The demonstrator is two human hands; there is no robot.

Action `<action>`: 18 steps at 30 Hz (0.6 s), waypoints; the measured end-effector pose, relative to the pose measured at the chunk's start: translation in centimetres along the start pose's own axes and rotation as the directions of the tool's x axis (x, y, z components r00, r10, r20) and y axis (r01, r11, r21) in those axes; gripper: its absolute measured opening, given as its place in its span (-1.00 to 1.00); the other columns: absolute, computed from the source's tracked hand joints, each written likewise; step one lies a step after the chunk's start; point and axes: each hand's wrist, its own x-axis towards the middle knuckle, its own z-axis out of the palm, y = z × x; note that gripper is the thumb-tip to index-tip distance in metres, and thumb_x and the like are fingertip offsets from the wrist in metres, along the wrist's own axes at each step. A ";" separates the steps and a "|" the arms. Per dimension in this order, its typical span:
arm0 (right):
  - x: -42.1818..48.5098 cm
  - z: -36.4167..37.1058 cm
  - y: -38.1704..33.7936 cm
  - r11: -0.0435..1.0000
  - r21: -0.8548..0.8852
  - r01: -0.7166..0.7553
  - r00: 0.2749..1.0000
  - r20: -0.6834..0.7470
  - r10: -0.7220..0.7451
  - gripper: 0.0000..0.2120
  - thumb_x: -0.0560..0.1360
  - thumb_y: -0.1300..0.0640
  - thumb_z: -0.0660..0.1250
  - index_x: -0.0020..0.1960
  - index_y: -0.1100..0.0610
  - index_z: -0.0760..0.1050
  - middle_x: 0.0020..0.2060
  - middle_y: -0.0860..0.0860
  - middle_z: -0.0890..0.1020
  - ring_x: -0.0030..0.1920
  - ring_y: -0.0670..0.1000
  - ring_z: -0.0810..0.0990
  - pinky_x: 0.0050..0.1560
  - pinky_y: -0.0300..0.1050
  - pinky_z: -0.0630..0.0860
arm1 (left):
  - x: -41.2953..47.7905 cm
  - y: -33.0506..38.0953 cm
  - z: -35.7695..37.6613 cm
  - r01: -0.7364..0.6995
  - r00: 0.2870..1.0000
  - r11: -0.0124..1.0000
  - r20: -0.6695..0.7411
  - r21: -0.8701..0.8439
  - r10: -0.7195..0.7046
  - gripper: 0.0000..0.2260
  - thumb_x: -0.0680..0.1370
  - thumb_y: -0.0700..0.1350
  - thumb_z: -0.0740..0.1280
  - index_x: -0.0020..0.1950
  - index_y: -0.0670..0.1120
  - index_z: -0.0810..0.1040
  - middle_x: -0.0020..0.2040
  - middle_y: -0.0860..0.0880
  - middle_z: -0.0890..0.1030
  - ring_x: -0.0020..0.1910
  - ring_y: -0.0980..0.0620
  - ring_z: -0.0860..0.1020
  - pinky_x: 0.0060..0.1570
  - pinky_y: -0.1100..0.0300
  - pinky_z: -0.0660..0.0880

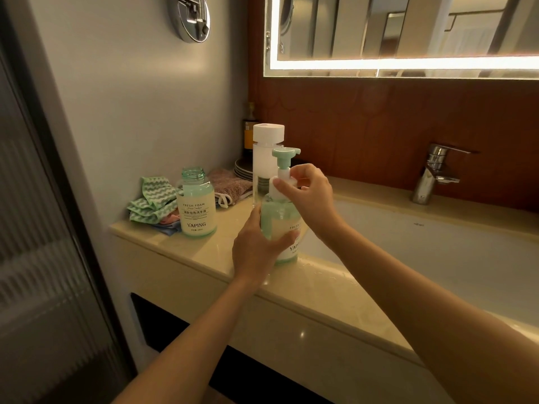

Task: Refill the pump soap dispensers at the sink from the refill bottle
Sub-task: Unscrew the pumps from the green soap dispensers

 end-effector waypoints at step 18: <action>-0.4 -0.6 -0.5 0.984 0.166 -0.066 0.993 0.108 0.048 -0.77 0.55 0.20 0.16 0.13 0.13 0.53 -0.05 -0.05 0.55 -0.07 -0.12 0.49 -0.10 -0.31 0.45 | 0.0 -0.1 0.1 -0.009 1.000 1.000 -0.016 -0.009 0.009 -0.33 0.34 0.17 0.46 0.36 0.01 0.33 0.13 0.04 0.57 0.03 0.09 0.52 -0.04 0.23 0.46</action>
